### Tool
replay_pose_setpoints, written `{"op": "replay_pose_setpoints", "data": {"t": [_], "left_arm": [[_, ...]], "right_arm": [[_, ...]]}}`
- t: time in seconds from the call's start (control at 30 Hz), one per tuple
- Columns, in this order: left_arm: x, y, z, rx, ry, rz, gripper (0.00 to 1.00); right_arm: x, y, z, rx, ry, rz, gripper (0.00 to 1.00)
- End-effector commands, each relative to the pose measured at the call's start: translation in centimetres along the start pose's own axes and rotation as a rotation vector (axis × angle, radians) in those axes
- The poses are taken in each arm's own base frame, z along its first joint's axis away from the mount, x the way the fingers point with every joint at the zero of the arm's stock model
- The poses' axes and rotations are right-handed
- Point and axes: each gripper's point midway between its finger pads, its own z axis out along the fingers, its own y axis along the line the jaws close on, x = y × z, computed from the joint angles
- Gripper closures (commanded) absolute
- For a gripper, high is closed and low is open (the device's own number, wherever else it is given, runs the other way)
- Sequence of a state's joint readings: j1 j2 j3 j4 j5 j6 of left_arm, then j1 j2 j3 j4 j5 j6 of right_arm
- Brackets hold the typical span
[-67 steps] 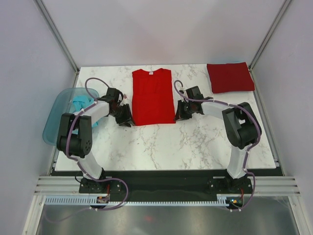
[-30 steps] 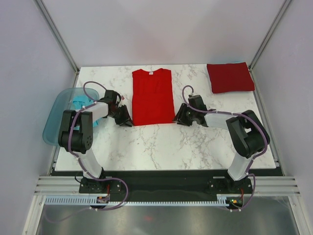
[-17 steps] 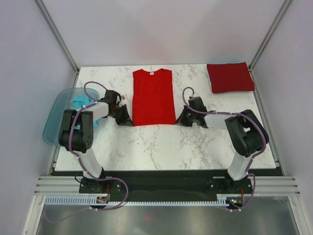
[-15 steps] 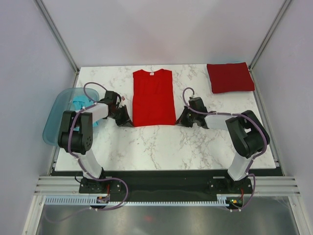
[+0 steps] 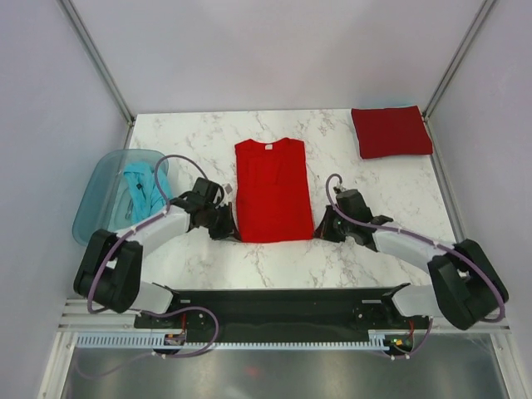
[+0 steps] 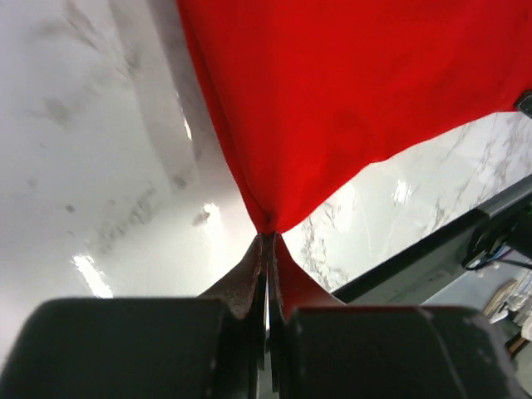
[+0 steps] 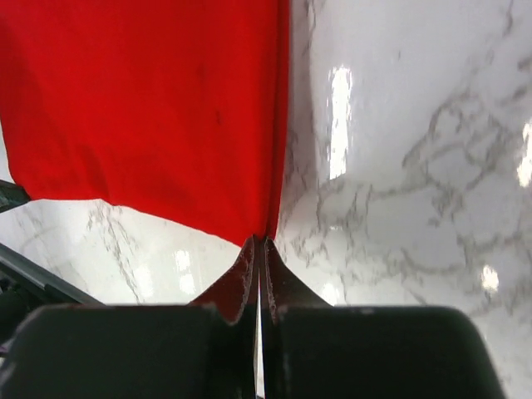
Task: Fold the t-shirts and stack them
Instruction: Fold the tshirt
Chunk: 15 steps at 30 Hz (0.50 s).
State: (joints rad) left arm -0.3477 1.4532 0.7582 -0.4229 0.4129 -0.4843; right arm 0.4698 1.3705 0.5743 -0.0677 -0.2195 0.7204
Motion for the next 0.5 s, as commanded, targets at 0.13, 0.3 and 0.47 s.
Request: {"op": "replay_pose_setpoints", "data": {"t": [0.13, 0.3, 0.47], "left_arm": [[2.7, -2.0, -2.0, 0.021, -0.072, 0.032, 0.98], [2.8, -3.0, -3.2, 0.060, -0.115, 0.067, 0.98], [1.9, -3.9, -3.8, 0.077, -0.141, 0.078, 0.98]], "right_arm": [[1.8, -0.9, -4.7, 0.045, -0.065, -0.050, 1.00], [2.2, -0.3, -6.1, 0.014, -0.087, -0.044, 1.00], [1.1, 0.5, -7.1, -0.004, -0.137, -0.048, 1.00]]}}
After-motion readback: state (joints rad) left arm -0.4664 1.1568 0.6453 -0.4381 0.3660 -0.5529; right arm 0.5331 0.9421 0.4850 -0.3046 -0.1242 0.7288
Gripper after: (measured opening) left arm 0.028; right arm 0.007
